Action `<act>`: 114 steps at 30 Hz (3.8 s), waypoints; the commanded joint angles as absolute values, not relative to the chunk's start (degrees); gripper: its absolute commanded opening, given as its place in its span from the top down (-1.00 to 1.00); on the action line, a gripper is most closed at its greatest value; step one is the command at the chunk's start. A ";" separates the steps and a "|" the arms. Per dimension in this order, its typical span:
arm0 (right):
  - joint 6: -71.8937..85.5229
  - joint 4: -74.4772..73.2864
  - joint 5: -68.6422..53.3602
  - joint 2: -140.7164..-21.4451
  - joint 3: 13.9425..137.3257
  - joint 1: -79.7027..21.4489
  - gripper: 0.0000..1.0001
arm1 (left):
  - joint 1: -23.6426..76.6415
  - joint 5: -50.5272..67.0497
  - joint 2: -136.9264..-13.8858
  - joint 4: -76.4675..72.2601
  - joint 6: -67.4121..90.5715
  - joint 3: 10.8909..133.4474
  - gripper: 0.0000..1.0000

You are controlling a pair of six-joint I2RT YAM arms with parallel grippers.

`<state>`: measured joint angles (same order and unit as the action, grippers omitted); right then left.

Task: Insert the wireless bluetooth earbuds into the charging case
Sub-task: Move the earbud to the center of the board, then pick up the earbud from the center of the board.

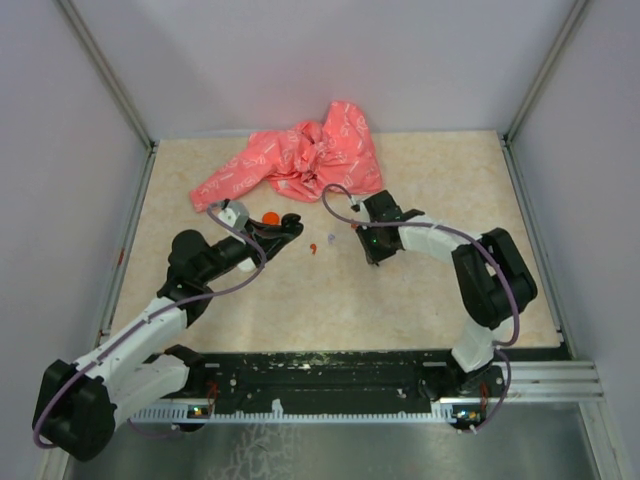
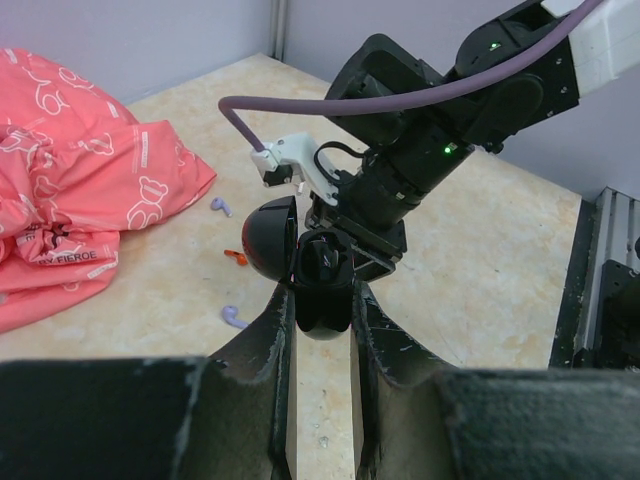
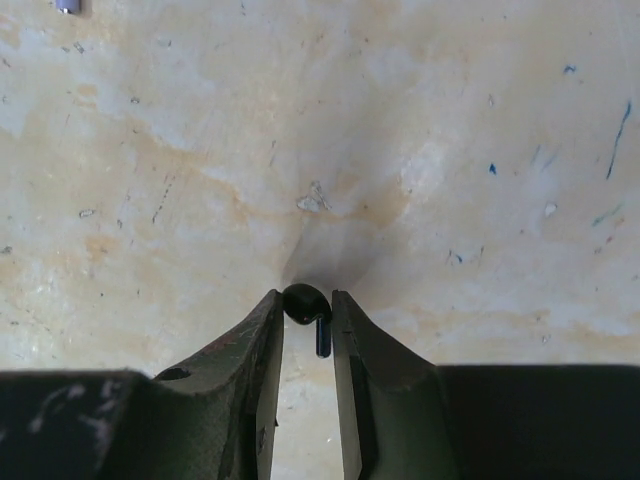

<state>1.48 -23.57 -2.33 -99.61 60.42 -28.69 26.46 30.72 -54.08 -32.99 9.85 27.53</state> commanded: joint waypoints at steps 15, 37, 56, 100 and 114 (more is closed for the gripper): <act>-3.11 -32.42 -1.28 -98.37 67.08 -31.16 0.21 | 25.98 32.48 -53.82 -35.68 10.72 28.85 0.99; -13.34 -36.54 -4.02 -105.50 72.30 -31.29 0.34 | 25.94 32.78 -53.40 -35.69 10.21 28.86 0.99; -12.38 -39.66 -0.56 -108.22 73.50 -33.05 0.37 | 26.01 32.98 -53.45 -35.77 10.23 28.89 0.99; -3.94 -13.09 -14.04 -72.80 64.33 -36.12 0.74 | 18.76 51.51 -57.63 -57.82 19.39 25.22 0.99; -0.57 9.37 -28.16 -67.15 59.48 -41.29 0.73 | 13.48 62.28 -64.25 -75.47 30.36 25.25 0.99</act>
